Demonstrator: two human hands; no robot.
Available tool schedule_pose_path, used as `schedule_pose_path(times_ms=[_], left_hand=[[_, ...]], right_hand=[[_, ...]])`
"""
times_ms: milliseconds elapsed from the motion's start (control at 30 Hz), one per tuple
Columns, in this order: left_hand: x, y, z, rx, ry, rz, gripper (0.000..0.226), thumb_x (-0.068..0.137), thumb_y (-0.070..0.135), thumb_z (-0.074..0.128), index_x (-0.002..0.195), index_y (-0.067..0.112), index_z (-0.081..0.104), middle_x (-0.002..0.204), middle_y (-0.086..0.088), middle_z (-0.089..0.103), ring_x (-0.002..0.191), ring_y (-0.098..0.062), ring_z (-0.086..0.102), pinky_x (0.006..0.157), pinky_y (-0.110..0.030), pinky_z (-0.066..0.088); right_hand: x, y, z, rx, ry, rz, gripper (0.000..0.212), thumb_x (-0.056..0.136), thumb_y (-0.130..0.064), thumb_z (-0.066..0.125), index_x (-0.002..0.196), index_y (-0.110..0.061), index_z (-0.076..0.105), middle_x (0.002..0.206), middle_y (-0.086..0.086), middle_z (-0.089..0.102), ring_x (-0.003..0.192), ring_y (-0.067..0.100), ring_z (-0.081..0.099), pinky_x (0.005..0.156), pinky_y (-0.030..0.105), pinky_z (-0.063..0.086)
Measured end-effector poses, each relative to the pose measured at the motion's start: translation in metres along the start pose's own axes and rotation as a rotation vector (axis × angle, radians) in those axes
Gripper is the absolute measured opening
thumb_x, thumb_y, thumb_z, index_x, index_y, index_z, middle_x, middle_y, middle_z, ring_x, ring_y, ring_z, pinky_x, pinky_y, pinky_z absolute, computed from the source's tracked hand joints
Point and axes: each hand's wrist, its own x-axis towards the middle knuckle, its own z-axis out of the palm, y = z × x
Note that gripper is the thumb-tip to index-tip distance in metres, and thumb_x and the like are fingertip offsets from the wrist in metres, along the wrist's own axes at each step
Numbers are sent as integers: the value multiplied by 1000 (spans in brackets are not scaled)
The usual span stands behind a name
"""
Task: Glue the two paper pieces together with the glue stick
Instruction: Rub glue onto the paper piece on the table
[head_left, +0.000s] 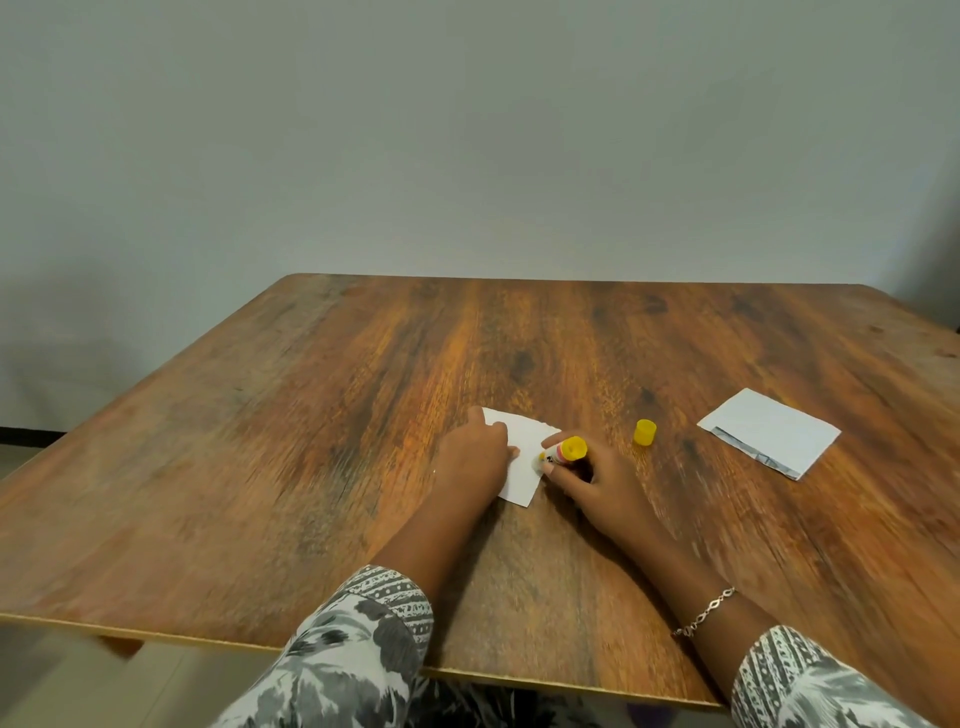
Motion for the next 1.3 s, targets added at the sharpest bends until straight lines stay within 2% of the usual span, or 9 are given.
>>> schedule_pose_path(times_ms=[133, 267, 467, 667, 800, 867, 967, 1167, 1300], left_hand=[[0, 0, 0, 3, 7, -7, 33, 94, 34, 45, 113, 9, 55, 128, -14, 45, 93, -24, 59, 66, -27, 41], [0, 0, 0, -1, 5, -6, 33, 95, 33, 45, 114, 9, 55, 128, -14, 44, 94, -25, 59, 69, -28, 43], [0, 0, 1, 2, 7, -9, 32, 95, 34, 44, 114, 10, 54, 128, -14, 44, 93, -24, 59, 68, -27, 42], [1, 0, 0, -8, 10, -12, 34, 94, 34, 45, 114, 8, 54, 132, -15, 42, 92, -24, 59, 66, -27, 41], [-1, -1, 2, -15, 17, -1, 33, 95, 34, 43, 111, 7, 54, 132, -15, 41, 92, -25, 58, 71, -30, 45], [-2, -2, 3, -15, 27, 4, 32, 96, 34, 42, 108, 8, 54, 132, -15, 40, 89, -24, 58, 68, -29, 43], [-3, -2, 4, -21, 39, 9, 32, 95, 35, 43, 108, 8, 54, 133, -14, 40, 88, -22, 58, 66, -28, 40], [-3, -4, 6, -39, 33, 21, 33, 95, 36, 43, 113, 10, 53, 142, -12, 35, 89, -18, 59, 72, -26, 47], [-3, -4, 5, -34, 35, 20, 34, 95, 36, 42, 115, 11, 52, 143, -12, 34, 91, -18, 59, 74, -28, 48]], right_hand=[[-5, -4, 0, -2, -49, -12, 14, 82, -15, 65, 96, -15, 65, 91, -4, 67, 81, 9, 60, 70, 22, 45], [-10, -6, 0, 24, -107, -28, 13, 82, -16, 67, 95, -17, 66, 90, -4, 69, 81, 12, 61, 70, 24, 46], [-17, -10, 0, 34, -191, -60, 15, 81, -21, 66, 94, -29, 64, 87, -19, 64, 82, 1, 58, 66, 9, 42], [-21, -15, -2, 147, -232, -24, 15, 78, -25, 63, 92, -29, 65, 87, -7, 69, 78, 10, 61, 69, 25, 47], [-19, -13, -6, 345, -173, 86, 23, 83, 0, 60, 93, -20, 66, 69, -8, 66, 50, 4, 53, 43, 14, 41], [-16, -12, -10, 466, -104, 158, 24, 82, 1, 59, 94, -18, 66, 70, 7, 64, 47, 14, 51, 38, 19, 40], [-11, -11, -17, 619, -9, 242, 20, 82, -1, 58, 97, -13, 65, 78, 21, 63, 54, 26, 53, 39, 24, 44], [4, -10, -52, 675, 171, 226, 34, 82, 3, 56, 108, -18, 63, 84, 6, 71, 63, 11, 62, 52, 21, 54], [22, -2, -78, 550, 271, 214, 30, 87, -5, 55, 112, -20, 59, 116, 11, 63, 102, 22, 58, 79, 29, 49]])
